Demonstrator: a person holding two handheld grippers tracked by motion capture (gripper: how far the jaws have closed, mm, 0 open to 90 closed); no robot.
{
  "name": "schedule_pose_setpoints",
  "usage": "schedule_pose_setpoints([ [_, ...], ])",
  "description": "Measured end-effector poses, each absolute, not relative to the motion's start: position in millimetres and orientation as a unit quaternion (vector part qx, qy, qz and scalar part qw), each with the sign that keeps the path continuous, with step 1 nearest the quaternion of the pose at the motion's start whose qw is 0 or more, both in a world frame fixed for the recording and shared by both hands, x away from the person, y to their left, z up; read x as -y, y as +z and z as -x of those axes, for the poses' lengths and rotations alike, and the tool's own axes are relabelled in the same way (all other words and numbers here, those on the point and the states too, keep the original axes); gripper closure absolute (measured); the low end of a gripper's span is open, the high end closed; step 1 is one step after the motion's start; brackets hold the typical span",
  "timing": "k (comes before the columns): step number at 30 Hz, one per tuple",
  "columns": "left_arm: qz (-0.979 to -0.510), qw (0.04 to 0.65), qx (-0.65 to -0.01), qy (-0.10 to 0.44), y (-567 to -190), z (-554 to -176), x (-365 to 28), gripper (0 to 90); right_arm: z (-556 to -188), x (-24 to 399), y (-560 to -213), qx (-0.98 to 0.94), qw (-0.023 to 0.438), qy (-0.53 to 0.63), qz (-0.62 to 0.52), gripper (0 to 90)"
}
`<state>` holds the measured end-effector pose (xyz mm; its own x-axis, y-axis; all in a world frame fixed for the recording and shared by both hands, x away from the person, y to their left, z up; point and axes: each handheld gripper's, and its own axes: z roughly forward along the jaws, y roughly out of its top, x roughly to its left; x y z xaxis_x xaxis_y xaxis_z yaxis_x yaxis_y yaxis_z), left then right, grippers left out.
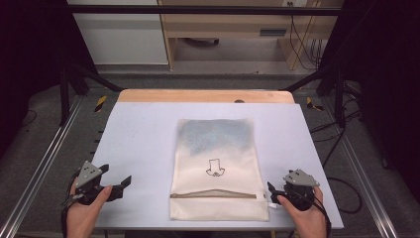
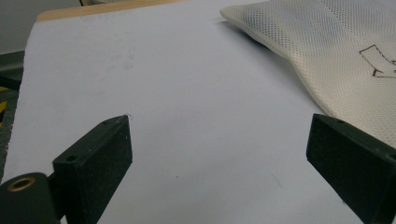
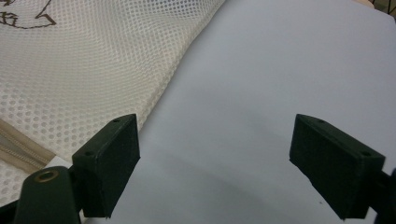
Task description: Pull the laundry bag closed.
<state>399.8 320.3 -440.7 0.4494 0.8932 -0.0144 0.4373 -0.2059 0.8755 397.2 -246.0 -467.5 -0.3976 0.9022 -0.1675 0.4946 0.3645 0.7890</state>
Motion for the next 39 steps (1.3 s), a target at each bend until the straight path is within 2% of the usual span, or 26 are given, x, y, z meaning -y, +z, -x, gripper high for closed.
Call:
schedule_pose_setpoints([
  [8, -0.752, 0.432, -0.428, 0.256, -443.7, -391.6, -298.7, 6.0, -394.5, 241.3, -460.8, -0.772, 0.317, 0.326, -0.444, 14.8],
  [13, -0.769, 0.419, -0.41, 0.256, -446.1, -388.6, -286.4, 5.8, -397.4, 235.9, -453.2, -0.783, 0.307, 0.324, -0.433, 14.0],
  [15, -0.775, 0.416, -0.408, 0.246, -448.7, -387.9, -282.8, 5.8, -398.8, 226.3, -446.9, -0.798, 0.286, 0.326, -0.418, 16.6],
  [24, -0.779, 0.4, -0.419, 0.242, -450.0, -391.8, -285.3, 6.1, -412.4, 181.4, -425.7, -0.844, 0.242, 0.319, -0.356, 21.5],
  [34, -0.772, 0.403, -0.426, 0.245, -450.3, -394.6, -287.6, 6.0, -420.8, 126.3, -404.7, -0.875, 0.225, 0.314, -0.292, 27.7],
  [39, -0.774, 0.402, -0.425, 0.243, -450.4, -395.1, -287.3, 6.0, -423.8, 103.0, -402.1, -0.89, 0.21, 0.303, -0.267, 35.6],
])
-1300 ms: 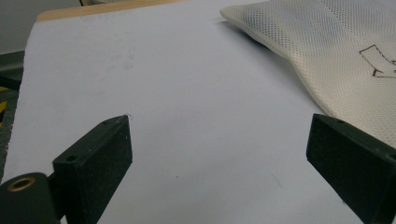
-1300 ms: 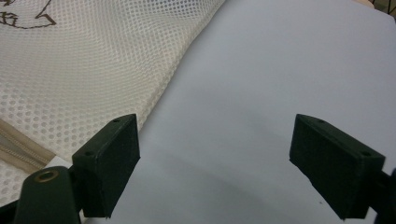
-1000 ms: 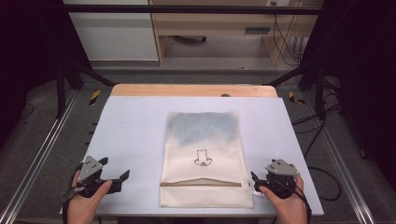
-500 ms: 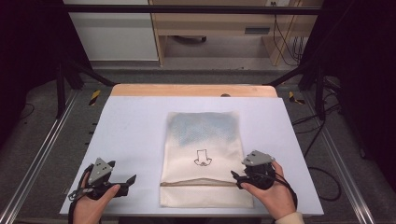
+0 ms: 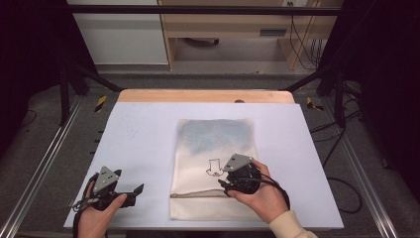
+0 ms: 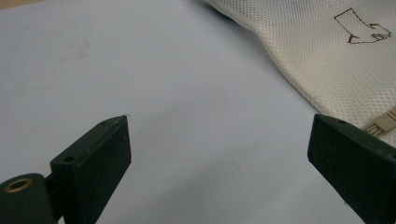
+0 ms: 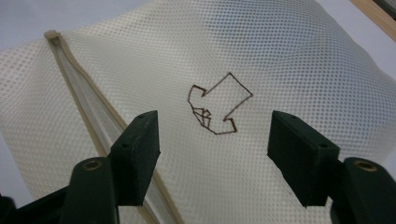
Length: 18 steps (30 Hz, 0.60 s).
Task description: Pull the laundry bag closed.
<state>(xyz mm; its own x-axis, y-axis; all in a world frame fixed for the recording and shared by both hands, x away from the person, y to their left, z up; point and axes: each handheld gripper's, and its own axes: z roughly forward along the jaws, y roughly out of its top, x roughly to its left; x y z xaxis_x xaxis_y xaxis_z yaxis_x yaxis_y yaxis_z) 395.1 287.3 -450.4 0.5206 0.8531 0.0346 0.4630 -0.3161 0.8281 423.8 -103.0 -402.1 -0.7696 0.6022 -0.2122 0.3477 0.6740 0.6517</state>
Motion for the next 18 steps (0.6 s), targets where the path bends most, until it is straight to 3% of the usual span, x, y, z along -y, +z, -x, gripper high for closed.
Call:
schedule_pose_setpoints([
  [18, -0.775, 0.391, -0.429, 0.249, -452.6, -398.1, -288.2, 6.0, -425.6, 49.9, -403.0, -0.922, 0.16, 0.294, -0.197, 48.6],
])
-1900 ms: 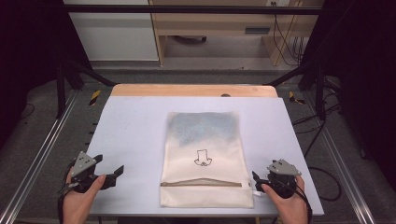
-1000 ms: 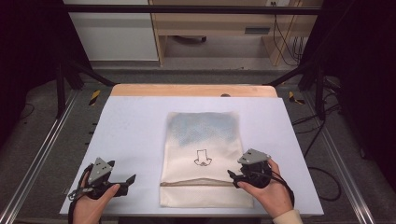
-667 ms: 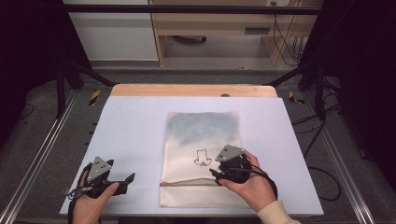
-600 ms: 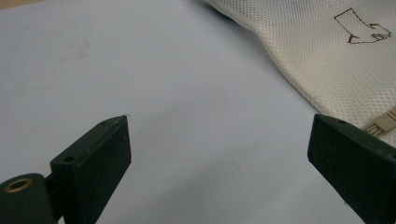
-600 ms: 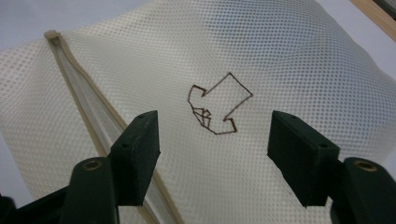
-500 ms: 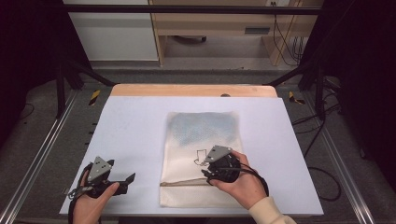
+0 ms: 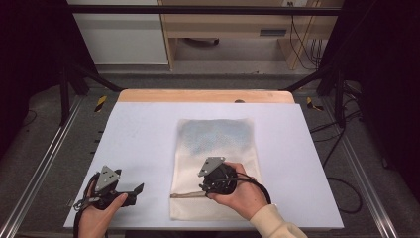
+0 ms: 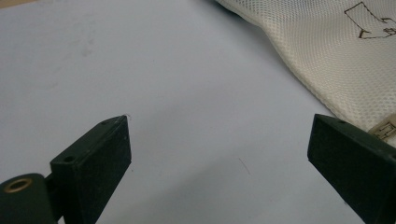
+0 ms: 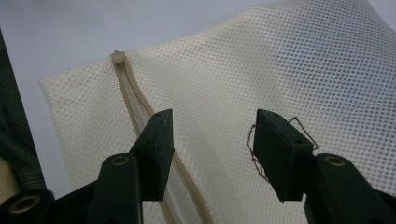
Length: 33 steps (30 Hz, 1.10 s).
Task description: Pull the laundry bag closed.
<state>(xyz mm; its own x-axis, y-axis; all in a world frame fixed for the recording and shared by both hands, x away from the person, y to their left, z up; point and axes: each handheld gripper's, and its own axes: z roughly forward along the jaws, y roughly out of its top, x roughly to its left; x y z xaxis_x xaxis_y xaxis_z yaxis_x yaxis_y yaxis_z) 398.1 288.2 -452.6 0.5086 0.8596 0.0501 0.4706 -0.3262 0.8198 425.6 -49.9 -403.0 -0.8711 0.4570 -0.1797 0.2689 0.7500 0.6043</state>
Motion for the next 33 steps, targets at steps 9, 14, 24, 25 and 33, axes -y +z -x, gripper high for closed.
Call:
schedule_pose_setpoints([
  [9, -0.773, 0.39, -0.433, 0.25, -452.7, -398.8, -290.0, 6.3, -423.4, 28.4, -405.5, -0.931, 0.146, 0.29, -0.166, 59.1],
  [14, -0.777, 0.388, -0.428, 0.251, -452.0, -400.1, -288.3, 6.4, -423.4, 14.9, -406.9, -0.936, 0.138, 0.29, -0.145, 65.7],
  [24, -0.775, 0.388, -0.431, 0.251, -451.3, -398.6, -288.7, 6.8, -422.8, -12.9, -415.6, -0.944, 0.108, 0.291, -0.107, 74.7],
  [25, -0.777, 0.385, -0.431, 0.249, -452.0, -399.1, -288.6, 6.8, -422.8, -15.5, -416.7, -0.945, 0.105, 0.292, -0.105, 74.6],
  [33, -0.777, 0.386, -0.431, 0.247, -452.2, -399.4, -288.0, 6.9, -422.8, -32.6, -429.5, -0.95, 0.093, 0.283, -0.091, 74.7],
])
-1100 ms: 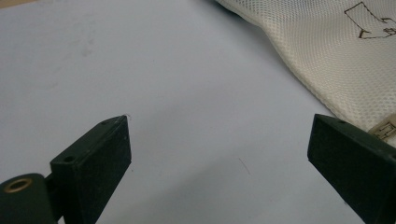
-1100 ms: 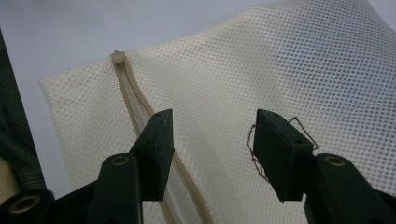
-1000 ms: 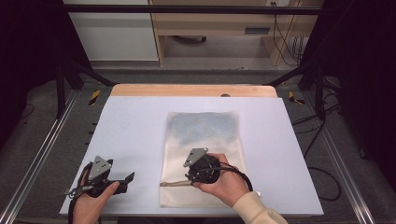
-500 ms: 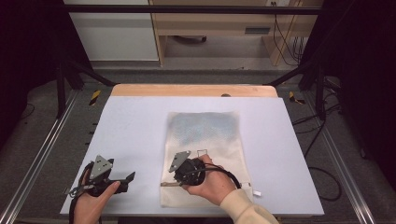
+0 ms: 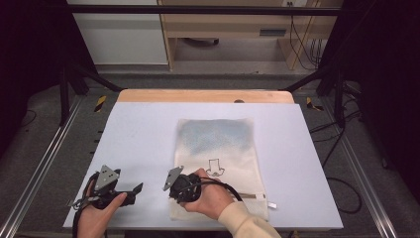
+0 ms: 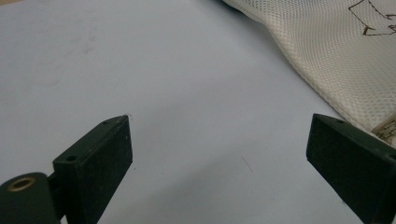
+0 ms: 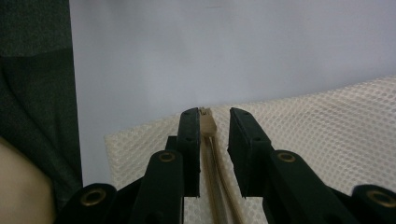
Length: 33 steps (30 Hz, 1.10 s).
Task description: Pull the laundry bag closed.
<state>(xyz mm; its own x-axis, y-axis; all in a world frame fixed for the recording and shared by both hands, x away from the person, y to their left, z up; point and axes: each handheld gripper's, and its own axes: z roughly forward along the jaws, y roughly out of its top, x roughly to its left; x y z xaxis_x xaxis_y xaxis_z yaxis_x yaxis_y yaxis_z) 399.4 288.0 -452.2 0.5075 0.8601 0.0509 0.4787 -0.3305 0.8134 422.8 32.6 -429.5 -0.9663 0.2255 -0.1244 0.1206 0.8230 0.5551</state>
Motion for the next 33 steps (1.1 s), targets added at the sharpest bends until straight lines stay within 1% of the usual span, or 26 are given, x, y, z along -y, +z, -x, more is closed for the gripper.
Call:
schedule_pose_setpoints([
  [10, -0.778, 0.389, -0.428, 0.245, -451.9, -399.8, -286.6, 7.0, -432.2, -44.7, -444.3, -0.958, 0.071, 0.26, -0.097, 72.8],
  [11, -0.779, 0.389, -0.426, 0.245, -451.6, -399.6, -286.6, 7.0, -433.4, -45.1, -445.0, -0.959, 0.068, 0.259, -0.095, 73.6],
  [14, -0.779, 0.392, -0.424, 0.243, -450.7, -398.5, -285.9, 7.0, -435.6, -45.3, -445.8, -0.96, 0.057, 0.258, -0.096, 80.2],
  [19, -0.782, 0.395, -0.422, 0.234, -450.4, -396.3, -282.5, 7.3, -436.6, -44.7, -443.9, -0.959, 0.044, 0.26, -0.1, 81.8],
  [25, -0.795, 0.397, -0.405, 0.213, -449.5, -391.0, -275.0, 10.1, -439.0, -40.6, -438.3, -0.957, 0.038, 0.269, -0.104, 81.7],
  [29, -0.796, 0.423, -0.398, 0.167, -451.6, -388.2, -264.4, 11.9, -439.8, -38.4, -429.9, -0.956, 0.038, 0.274, -0.1, 81.8],
  [33, -0.806, 0.42, -0.39, 0.15, -454.1, -387.2, -255.7, 12.2, -441.0, -37.0, -426.5, -0.954, 0.038, 0.279, -0.101, 81.8],
])
